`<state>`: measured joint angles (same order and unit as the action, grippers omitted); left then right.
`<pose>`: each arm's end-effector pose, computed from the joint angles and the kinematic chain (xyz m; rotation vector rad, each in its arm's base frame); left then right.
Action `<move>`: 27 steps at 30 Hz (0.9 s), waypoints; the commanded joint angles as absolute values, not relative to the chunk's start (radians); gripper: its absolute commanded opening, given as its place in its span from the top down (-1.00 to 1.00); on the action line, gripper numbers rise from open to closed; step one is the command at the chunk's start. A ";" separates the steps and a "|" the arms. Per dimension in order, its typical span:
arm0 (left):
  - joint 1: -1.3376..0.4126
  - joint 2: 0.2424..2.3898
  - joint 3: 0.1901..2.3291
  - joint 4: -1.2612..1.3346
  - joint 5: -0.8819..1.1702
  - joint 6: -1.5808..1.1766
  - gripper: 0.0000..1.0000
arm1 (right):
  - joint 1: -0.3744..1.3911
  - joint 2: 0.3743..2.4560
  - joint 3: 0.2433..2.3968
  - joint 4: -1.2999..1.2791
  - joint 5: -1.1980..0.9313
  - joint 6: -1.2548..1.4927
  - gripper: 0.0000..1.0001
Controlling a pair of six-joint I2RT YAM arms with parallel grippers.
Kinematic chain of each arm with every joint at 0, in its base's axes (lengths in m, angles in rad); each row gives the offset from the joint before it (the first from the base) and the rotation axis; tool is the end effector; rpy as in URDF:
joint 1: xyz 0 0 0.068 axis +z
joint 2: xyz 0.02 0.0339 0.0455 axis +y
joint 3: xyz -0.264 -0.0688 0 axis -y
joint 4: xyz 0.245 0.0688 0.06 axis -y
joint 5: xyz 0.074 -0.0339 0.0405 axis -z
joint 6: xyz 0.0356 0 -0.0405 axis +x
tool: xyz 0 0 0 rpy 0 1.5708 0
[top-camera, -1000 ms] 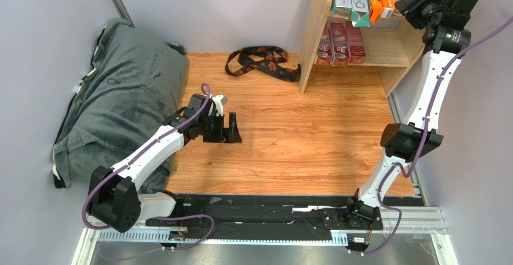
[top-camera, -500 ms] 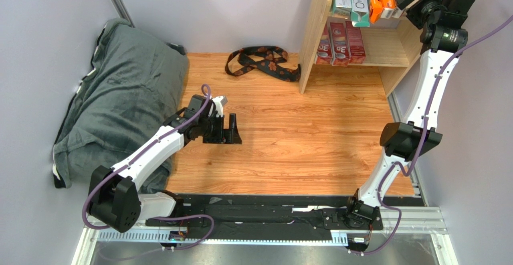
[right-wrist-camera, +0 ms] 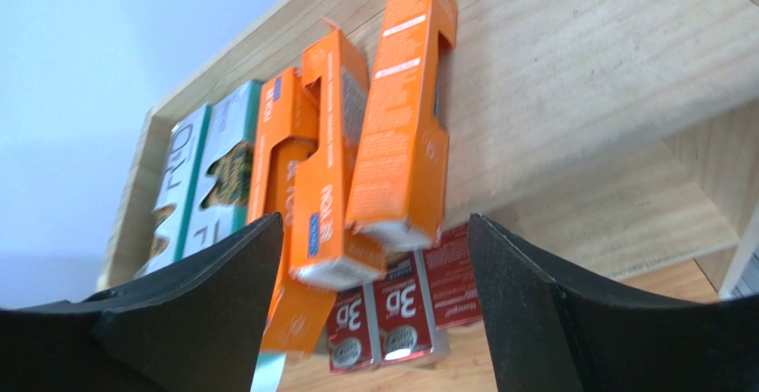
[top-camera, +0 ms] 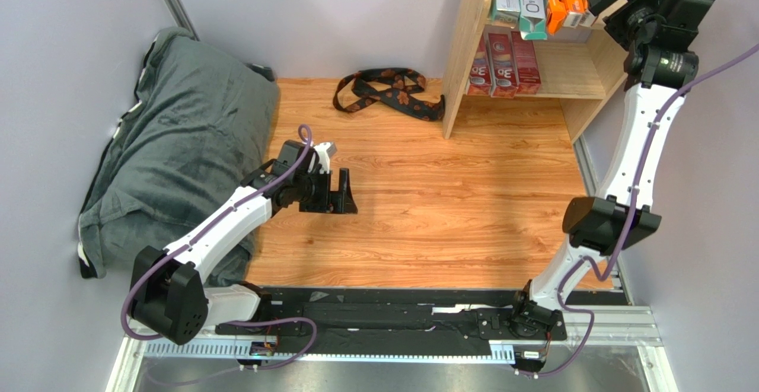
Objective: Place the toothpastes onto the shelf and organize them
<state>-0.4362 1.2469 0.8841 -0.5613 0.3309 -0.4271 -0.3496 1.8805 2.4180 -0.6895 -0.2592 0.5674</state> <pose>0.2228 -0.1166 0.2470 0.1566 2.5868 -0.7552 0.3670 -0.1241 0.5255 0.5894 1.6295 0.3838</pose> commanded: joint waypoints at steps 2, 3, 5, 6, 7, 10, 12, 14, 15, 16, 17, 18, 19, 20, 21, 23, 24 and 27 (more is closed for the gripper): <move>-0.434 1.175 0.952 -0.583 0.327 -0.382 -0.98 | -0.334 1.623 2.242 -0.607 -0.264 0.560 -0.68; -0.434 1.164 0.960 -0.591 0.319 -0.380 -0.98 | -0.328 1.544 2.197 -0.604 -0.255 0.555 -0.72; -0.434 1.138 0.994 -0.615 0.304 -0.376 -0.98 | -0.299 1.462 2.053 -0.595 -0.236 0.540 -0.80; -0.433 1.129 1.008 -0.623 0.301 -0.373 -0.98 | -0.285 1.371 2.004 -0.580 -0.227 0.523 -0.83; -0.434 1.109 1.021 -0.633 0.298 -0.373 -0.98 | -0.260 1.330 1.962 -0.580 -0.215 0.515 -0.86; -0.434 1.069 1.090 -0.689 0.279 -0.362 -0.98 | -0.224 1.165 1.804 -0.592 -0.184 0.505 -0.91; -0.434 1.040 1.143 -0.709 0.275 -0.351 -0.98 | -0.219 1.088 1.693 -0.603 -0.184 0.505 -0.92; -0.434 1.017 1.187 -0.738 0.262 -0.351 -0.98 | -0.219 0.968 1.620 -0.601 -0.186 0.506 -0.93; -0.434 0.996 1.199 -0.747 0.258 -0.353 -0.98 | -0.219 0.928 1.567 -0.621 -0.184 0.505 -0.93; -0.434 0.983 1.209 -0.758 0.256 -0.356 -0.98 | -0.219 0.898 1.548 -0.632 -0.184 0.494 -0.93; -0.433 0.970 1.222 -0.761 0.255 -0.360 -0.98 | -0.219 0.843 1.531 -0.649 -0.181 0.488 -0.94; -0.434 0.942 1.227 -0.762 0.255 -0.364 -0.98 | -0.219 0.822 1.522 -0.694 -0.178 0.479 -0.95; -0.434 0.925 1.230 -0.761 0.256 -0.367 -0.98 | -0.219 0.802 1.497 -0.710 -0.179 0.471 -0.96; -0.434 0.911 1.232 -0.759 0.255 -0.373 -0.98 | -0.219 0.764 1.485 -0.725 -0.181 0.459 -0.96; -0.434 0.884 1.233 -0.759 0.252 -0.376 -0.98 | -0.219 0.752 1.474 -0.750 -0.184 0.454 -0.97; -0.434 0.862 1.238 -0.756 0.244 -0.379 -0.98 | -0.219 0.730 1.445 -0.784 -0.192 0.442 -0.99; -0.434 0.845 1.241 -0.756 0.241 -0.379 -0.98 | -0.219 0.709 1.430 -0.804 -0.196 0.442 -1.00; -0.433 0.830 1.249 -0.759 0.235 -0.379 -0.98 | -0.219 0.663 1.361 -0.805 -0.209 0.451 -1.00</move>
